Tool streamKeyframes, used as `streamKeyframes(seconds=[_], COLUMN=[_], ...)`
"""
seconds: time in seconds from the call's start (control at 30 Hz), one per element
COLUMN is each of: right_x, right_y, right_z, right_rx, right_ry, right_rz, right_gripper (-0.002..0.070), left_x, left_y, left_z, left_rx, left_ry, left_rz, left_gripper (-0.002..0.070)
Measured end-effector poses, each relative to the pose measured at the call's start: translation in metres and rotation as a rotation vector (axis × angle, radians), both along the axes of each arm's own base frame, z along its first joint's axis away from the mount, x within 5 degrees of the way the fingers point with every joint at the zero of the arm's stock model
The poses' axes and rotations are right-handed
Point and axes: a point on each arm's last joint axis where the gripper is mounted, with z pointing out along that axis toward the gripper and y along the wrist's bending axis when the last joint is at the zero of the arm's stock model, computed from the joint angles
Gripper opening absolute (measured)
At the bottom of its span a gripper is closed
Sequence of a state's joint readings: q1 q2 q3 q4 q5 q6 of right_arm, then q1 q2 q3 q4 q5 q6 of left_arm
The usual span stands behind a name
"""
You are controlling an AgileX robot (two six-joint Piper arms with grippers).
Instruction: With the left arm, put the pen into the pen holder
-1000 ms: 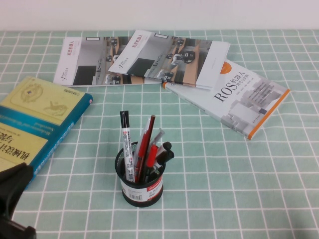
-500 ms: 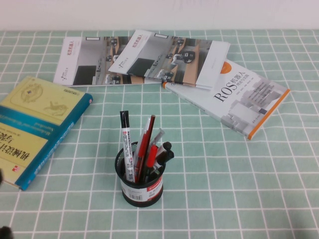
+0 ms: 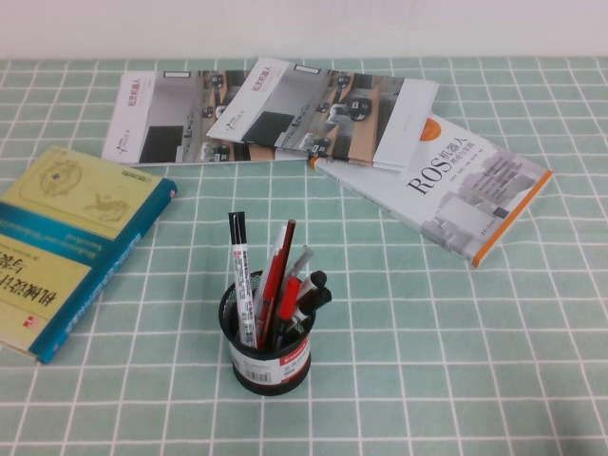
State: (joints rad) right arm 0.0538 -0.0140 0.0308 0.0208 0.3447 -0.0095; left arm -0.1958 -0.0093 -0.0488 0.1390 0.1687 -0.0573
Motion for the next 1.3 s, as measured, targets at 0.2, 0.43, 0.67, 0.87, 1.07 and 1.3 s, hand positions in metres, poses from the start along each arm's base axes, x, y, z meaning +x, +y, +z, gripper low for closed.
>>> streamKeyframes(seconds=[0.2, 0.43, 0.67, 0.87, 1.07, 1.3], right_x=[0.0, 0.0, 0.0, 0.0, 0.0, 0.0], right_y=[0.0, 0.0, 0.0, 0.0, 0.0, 0.0], right_z=[0.0, 0.0, 0.0, 0.0, 0.0, 0.0], right_rx=[0.0, 0.0, 0.0, 0.0, 0.0, 0.0], right_ry=[0.0, 0.0, 0.0, 0.0, 0.0, 0.0], right_rz=[0.0, 0.0, 0.0, 0.0, 0.0, 0.0], right_gripper=[-0.002, -0.002, -0.002, -0.002, -0.002, -0.002], left_x=[0.001, 0.001, 0.0, 0.0, 0.0, 0.0], left_y=[0.0, 0.001, 0.002, 0.002, 0.002, 0.002], left_z=[-0.014, -0.037, -0.043, -0.043, -0.043, -0.043], left_rx=[-0.009, -0.053, -0.05, -0.05, -0.05, -0.05], left_ry=[0.068, 0.215, 0.286, 0.288, 0.288, 0.288], left_rz=[0.003, 0.022, 0.034, 0.034, 0.034, 0.034], left_gripper=[-0.0003, -0.0003, -0.0003, -0.0003, -0.0003, -0.0003])
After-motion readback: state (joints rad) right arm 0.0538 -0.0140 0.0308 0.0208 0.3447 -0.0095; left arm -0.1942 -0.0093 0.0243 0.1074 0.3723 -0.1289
